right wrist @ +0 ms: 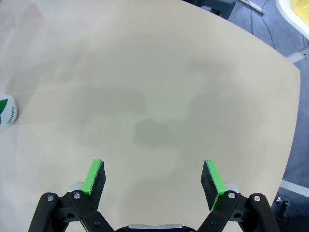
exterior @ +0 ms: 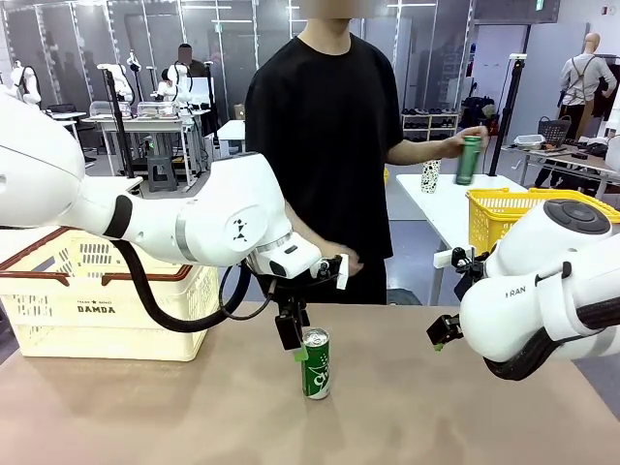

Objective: Place the drinks into the Shopping basket.
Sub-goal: Pick up one drink and place it into the Shopping basket.

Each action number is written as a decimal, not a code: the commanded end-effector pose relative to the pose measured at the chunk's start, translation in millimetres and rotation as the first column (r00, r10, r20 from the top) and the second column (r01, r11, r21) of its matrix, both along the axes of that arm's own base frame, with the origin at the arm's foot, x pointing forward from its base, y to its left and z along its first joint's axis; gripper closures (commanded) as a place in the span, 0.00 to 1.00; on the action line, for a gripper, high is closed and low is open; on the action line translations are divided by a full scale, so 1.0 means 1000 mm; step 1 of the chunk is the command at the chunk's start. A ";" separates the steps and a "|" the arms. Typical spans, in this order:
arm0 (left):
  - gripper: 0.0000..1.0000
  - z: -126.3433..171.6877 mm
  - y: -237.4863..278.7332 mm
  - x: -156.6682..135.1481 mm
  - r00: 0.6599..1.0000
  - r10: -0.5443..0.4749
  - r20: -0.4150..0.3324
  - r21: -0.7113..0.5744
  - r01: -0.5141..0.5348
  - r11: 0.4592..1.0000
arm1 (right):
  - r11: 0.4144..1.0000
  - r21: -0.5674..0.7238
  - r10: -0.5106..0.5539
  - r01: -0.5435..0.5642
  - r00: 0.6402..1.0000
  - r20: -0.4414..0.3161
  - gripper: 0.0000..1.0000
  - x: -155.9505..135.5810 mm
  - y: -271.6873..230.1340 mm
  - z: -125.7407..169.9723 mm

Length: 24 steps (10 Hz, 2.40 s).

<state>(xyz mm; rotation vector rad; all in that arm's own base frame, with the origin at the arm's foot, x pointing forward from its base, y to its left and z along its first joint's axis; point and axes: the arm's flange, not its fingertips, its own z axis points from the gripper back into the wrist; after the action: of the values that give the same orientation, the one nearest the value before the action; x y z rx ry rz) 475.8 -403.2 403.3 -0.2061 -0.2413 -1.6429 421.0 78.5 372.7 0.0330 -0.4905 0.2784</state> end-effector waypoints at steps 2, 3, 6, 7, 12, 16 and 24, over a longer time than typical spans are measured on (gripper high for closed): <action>0.00 -0.001 -0.009 0.006 1.000 0.013 -0.014 -0.012 -0.014 1.000 | 1.000 0.000 0.005 -0.005 1.000 0.000 0.00 0.000 -0.001 0.000; 0.00 -0.005 -0.010 0.009 1.000 0.019 -0.016 -0.015 -0.019 1.000 | 1.000 0.000 0.005 -0.005 1.000 0.000 0.00 0.000 -0.001 0.000; 0.00 -0.016 -0.012 0.016 0.999 0.020 -0.028 0.001 -0.020 1.000 | 1.000 0.000 0.005 -0.005 1.000 0.000 0.00 0.000 -0.001 0.000; 0.00 -0.019 -0.013 0.018 0.999 0.023 -0.031 -0.003 -0.023 1.000 | 1.000 0.000 0.005 -0.005 1.000 0.000 0.00 0.000 -0.001 0.000; 0.00 -0.033 -0.018 0.025 0.998 0.032 -0.052 0.010 -0.032 0.999 | 1.000 0.000 0.005 -0.005 1.000 0.000 0.00 0.000 -0.001 0.000; 0.16 -0.038 -0.020 0.029 0.999 0.020 -0.048 -0.016 -0.021 1.000 | 1.000 0.000 0.005 -0.005 1.000 0.000 0.00 0.000 -0.001 0.000; 0.58 -0.034 -0.021 0.020 0.997 0.017 -0.071 0.037 -0.015 0.999 | 1.000 0.000 0.005 -0.005 1.000 0.000 0.00 0.000 -0.001 0.000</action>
<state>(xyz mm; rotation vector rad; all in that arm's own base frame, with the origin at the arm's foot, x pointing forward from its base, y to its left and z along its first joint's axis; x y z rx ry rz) 500.4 -423.8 365.9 -0.2527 -0.2005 -1.6188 421.0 78.5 372.8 0.0330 -0.4905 0.2784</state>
